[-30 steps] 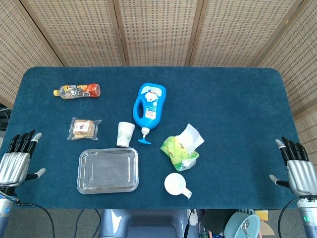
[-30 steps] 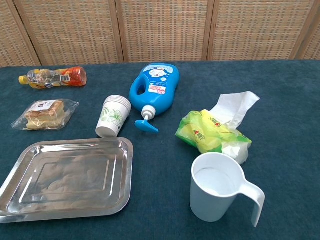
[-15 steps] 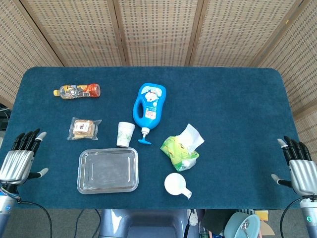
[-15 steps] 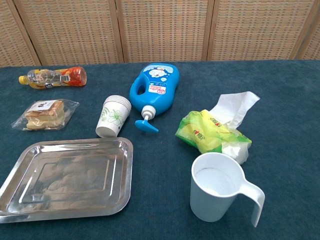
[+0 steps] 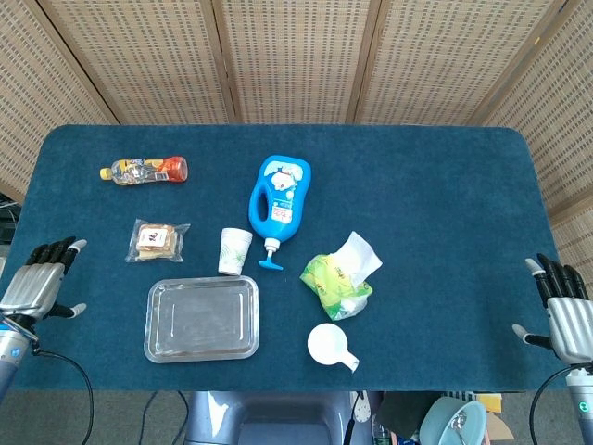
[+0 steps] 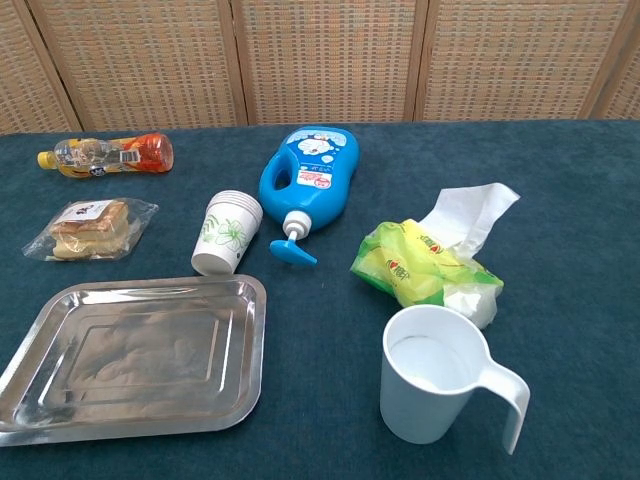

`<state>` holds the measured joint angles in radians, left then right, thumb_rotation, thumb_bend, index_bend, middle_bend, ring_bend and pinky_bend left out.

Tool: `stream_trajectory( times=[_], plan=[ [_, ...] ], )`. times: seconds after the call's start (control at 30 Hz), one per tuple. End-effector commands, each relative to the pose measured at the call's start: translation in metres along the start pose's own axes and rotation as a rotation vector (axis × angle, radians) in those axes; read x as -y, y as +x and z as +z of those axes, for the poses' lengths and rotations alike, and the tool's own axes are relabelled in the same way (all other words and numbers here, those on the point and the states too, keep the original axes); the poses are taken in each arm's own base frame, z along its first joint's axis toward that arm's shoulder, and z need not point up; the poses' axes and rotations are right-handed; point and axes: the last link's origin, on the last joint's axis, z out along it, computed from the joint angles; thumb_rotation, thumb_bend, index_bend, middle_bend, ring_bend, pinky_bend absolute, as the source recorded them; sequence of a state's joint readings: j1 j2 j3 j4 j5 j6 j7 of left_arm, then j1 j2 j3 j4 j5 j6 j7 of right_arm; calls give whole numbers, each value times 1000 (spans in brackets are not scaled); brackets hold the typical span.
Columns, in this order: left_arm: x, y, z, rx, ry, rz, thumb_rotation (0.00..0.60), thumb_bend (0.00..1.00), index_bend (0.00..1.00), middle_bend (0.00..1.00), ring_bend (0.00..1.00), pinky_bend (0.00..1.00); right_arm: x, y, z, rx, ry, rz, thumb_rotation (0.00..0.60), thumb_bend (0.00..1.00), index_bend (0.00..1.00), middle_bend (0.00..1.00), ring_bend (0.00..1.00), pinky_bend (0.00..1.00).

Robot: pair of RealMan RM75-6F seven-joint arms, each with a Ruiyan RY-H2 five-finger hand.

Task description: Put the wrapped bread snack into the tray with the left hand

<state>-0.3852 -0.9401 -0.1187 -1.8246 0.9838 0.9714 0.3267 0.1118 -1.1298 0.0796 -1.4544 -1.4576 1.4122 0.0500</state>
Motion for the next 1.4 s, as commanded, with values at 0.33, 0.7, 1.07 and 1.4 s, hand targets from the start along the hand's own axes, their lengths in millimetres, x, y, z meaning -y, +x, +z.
stream_trajectory(
  times=[0.33,0.7,1.07,1.4],
  plan=[
    [-12,18,47,5,21,73,600,231,0,0,0,0,1,-5,7,7,8,14,600,130,0,0,0,0],
    [-31,20,87,37,11,116,600,247,0,0,0,0,-6,-10,4,2,8,33,600,130,0,0,0,0],
    [-41,13,126,93,24,123,600,258,0,0,0,0,-7,-12,4,3,12,30,600,130,0,0,0,0],
    [-69,0,150,123,-7,158,600,263,0,0,0,0,-12,-14,4,4,11,39,600,130,0,0,0,0]
  ],
)
